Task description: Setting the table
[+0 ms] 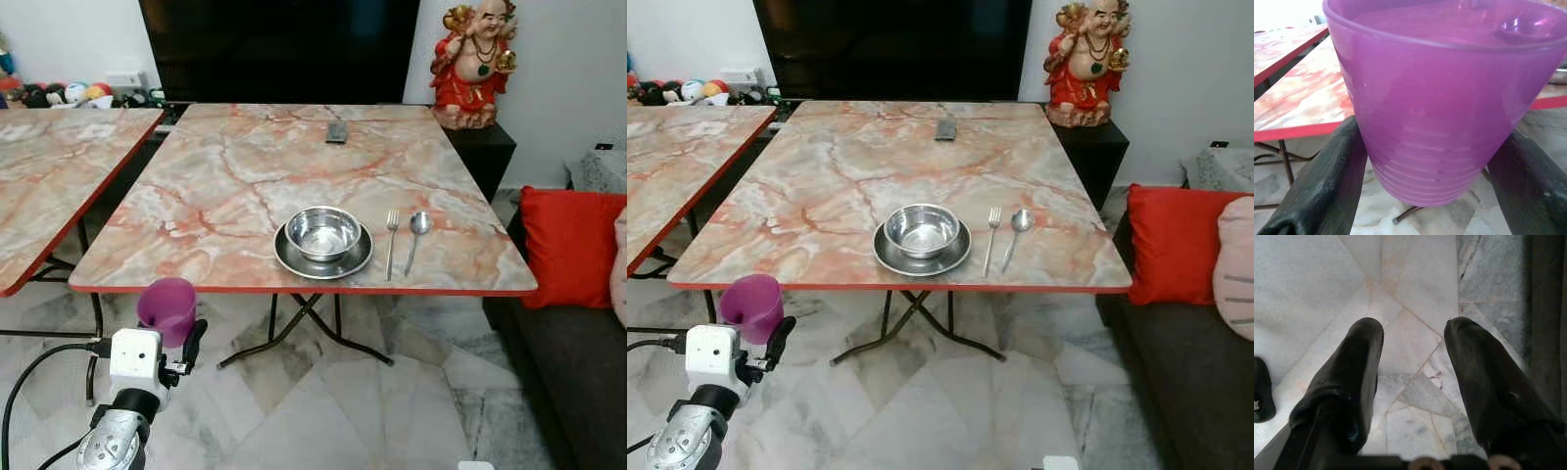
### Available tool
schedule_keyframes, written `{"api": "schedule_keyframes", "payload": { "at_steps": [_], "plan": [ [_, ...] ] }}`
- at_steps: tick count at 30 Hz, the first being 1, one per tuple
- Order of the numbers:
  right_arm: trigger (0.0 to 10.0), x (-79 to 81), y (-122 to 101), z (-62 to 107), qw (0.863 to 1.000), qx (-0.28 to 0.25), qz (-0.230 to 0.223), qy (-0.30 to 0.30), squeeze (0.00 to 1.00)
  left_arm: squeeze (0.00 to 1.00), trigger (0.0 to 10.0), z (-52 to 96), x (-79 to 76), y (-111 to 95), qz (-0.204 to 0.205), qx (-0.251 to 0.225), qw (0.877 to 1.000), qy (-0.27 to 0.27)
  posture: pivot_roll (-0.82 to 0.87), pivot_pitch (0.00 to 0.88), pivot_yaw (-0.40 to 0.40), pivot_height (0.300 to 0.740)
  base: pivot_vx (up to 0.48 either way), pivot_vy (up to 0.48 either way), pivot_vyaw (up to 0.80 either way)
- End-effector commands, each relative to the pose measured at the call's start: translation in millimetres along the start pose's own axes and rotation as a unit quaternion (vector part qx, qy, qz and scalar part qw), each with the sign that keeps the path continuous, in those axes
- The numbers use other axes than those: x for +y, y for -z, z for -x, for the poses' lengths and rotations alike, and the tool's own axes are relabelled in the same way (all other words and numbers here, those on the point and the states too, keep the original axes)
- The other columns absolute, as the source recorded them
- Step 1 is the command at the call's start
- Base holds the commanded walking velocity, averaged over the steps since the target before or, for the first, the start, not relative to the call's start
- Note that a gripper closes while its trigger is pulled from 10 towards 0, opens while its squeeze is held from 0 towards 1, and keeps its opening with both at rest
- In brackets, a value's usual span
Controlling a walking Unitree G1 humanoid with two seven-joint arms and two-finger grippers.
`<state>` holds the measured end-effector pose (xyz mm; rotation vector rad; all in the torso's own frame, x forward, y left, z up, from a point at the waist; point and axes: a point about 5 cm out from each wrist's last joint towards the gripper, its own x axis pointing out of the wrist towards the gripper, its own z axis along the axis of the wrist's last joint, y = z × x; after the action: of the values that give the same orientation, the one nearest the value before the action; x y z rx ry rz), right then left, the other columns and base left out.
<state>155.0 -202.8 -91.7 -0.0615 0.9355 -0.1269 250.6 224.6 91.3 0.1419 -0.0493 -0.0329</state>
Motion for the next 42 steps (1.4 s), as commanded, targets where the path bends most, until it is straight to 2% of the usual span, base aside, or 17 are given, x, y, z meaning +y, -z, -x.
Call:
{"api": "schedule_keyframes", "payload": {
  "at_steps": [1, 28, 37, 42],
  "plan": [
    [10.0, -2.0, 0.0, 0.0, 1.0, 0.0, -0.004, 0.004, 0.0, 0.0, 10.0, -0.4, -1.1, -2.0, -0.003, 0.0, 1.0, 0.005, 0.01, 0.047, 0.006, 0.74, 0.345, 0.0, 0.0],
    [10.0, -2.5, 0.2, 0.1, 1.0, 0.0, -0.005, 0.004, 0.0, 0.0, 10.0, -2.2, -4.9, -4.2, 0.001, -0.003, 1.0, 0.013, 0.0, 0.056, 0.008, 0.74, 0.368, 0.0, 0.0],
    [10.0, -3.1, -0.8, -0.2, 1.0, 0.0, -0.002, 0.004, 0.0, 0.0, 10.0, -4.9, -0.9, -8.4, 0.005, -0.006, 1.0, 0.002, 0.01, 0.056, 0.003, 0.74, 0.027, 0.0, 0.0],
    [10.0, -2.7, -1.0, -0.3, 1.0, 0.0, -0.001, 0.003, 0.0, 0.0, 10.0, -12.1, -0.4, -18.0, 0.014, -0.017, 1.0, 0.005, 0.01, 0.057, 0.002, 0.74, 0.0, 0.0, 0.0]
  ]
}}
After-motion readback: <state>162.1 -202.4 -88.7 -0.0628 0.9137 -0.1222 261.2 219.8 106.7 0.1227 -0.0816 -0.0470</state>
